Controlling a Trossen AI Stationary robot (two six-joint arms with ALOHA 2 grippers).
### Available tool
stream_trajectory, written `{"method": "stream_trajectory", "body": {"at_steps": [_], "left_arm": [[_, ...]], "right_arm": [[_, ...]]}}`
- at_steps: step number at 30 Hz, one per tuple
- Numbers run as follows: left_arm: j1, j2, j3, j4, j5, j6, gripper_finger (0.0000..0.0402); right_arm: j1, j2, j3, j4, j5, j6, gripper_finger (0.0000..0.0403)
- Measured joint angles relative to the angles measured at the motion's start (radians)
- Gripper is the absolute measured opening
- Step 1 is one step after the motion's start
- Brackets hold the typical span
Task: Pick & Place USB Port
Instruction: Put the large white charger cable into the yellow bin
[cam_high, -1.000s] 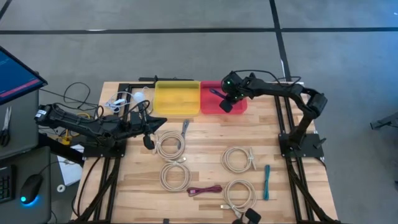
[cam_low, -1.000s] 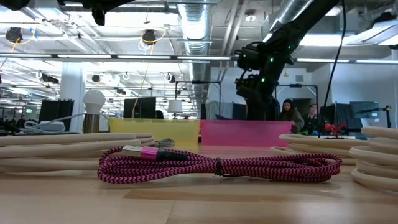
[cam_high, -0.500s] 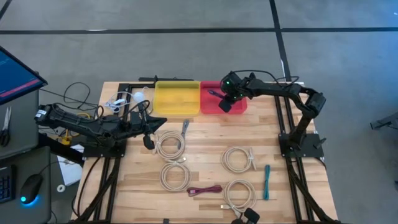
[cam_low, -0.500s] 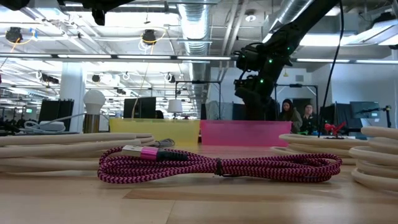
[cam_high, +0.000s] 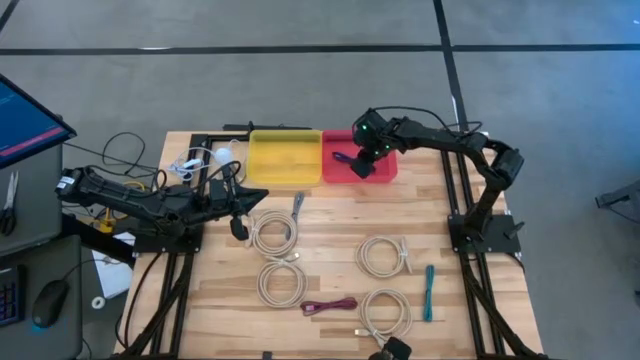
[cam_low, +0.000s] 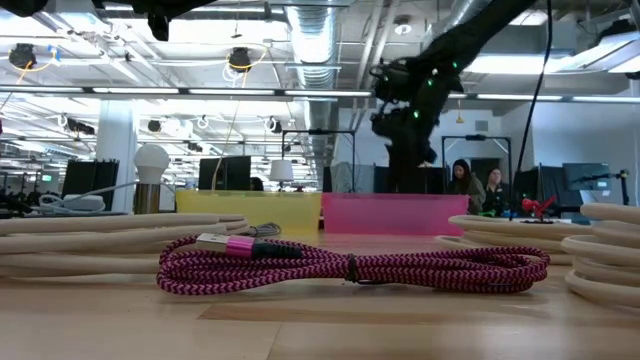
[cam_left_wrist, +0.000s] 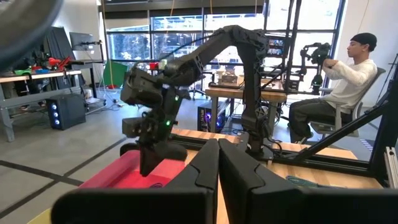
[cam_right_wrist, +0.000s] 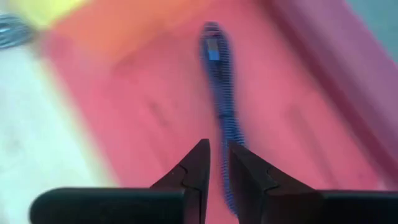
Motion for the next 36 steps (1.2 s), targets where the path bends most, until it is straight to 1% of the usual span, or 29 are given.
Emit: {"method": "stream_trajectory", "body": {"at_steps": [4,6,9,15,24,29,34,36], "left_arm": [[0.0,0.0,0.0,0.0,0.0,0.0,0.0011],[0.0,0.0,0.0,0.0,0.0,0.0,0.0011],[0.0,0.0,0.0,0.0,0.0,0.0,0.0011],[0.0,0.0,0.0,-0.001,0.0,0.0,0.0011],[0.0,0.0,0.0,-0.005,0.0,0.0,0.0011],[0.0,0.0,0.0,0.002,0.0,0.0,0.0011],[0.0,0.0,0.0,0.008,0.0,0.0,0.0011],[0.0,0.0,0.0,0.01,0.0,0.0,0.0011]], "right_arm": [[0.043,0.0,0.105,-0.11,-0.084,-0.08,0.0046],[0.078,-0.003,0.14,-0.143,-0.082,-0.126,0.0044],[0.131,-0.034,0.158,-0.125,-0.079,-0.167,0.0034],[0.199,-0.124,0.157,-0.136,-0.078,-0.172,0.0004],[0.209,-0.294,0.157,-0.225,-0.076,-0.105,0.0003],[0.208,-0.43,0.093,-0.191,-0.079,-0.042,0.0003],[0.214,-0.581,-0.024,-0.061,-0.083,0.007,0.0001],[0.224,-0.632,-0.069,-0.037,-0.083,0.012,0.0001]]}}
